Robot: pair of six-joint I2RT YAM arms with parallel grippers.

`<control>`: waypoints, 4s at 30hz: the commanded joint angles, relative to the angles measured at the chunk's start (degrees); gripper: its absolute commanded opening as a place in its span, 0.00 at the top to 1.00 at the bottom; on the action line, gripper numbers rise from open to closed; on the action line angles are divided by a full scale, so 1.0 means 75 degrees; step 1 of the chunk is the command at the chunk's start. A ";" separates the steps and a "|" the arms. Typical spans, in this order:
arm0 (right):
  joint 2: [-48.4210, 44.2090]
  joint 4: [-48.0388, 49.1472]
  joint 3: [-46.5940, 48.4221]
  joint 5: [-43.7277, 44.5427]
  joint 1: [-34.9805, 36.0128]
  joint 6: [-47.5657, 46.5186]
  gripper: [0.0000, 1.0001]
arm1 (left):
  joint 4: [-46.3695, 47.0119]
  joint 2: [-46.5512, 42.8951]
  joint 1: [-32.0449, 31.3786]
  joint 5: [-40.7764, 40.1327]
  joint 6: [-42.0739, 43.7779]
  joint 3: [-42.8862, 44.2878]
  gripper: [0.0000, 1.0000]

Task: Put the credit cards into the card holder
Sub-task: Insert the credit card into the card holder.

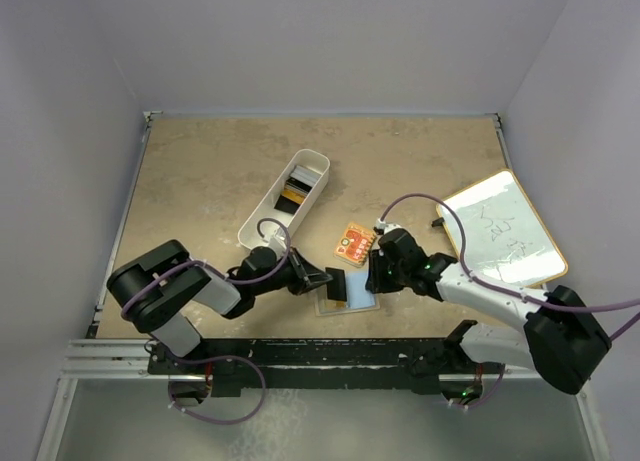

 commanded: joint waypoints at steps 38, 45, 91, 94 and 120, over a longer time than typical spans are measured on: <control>-0.0461 0.0966 -0.1087 -0.0104 0.0063 0.0568 0.85 | -0.4643 -0.1146 -0.0986 -0.1600 0.1955 0.1726 1.00; -0.0473 0.1011 -0.1123 -0.0142 0.0067 0.0534 0.85 | -0.4735 -0.0850 -0.0986 -0.1547 0.2183 0.1896 1.00; -0.0954 0.1462 -0.1540 -0.0326 0.0065 0.1453 0.88 | -0.7233 -0.0730 -0.1076 -0.2750 0.2340 0.2795 0.66; -0.0959 0.1407 -0.1467 -0.0326 0.0072 0.1425 0.88 | -0.7485 -0.0785 -0.1132 -0.2941 0.2417 0.2928 0.65; -0.0684 0.1949 -0.1592 -0.0420 0.0069 0.1457 0.90 | -0.6841 0.0164 -0.1564 -0.2431 0.2564 0.3567 0.70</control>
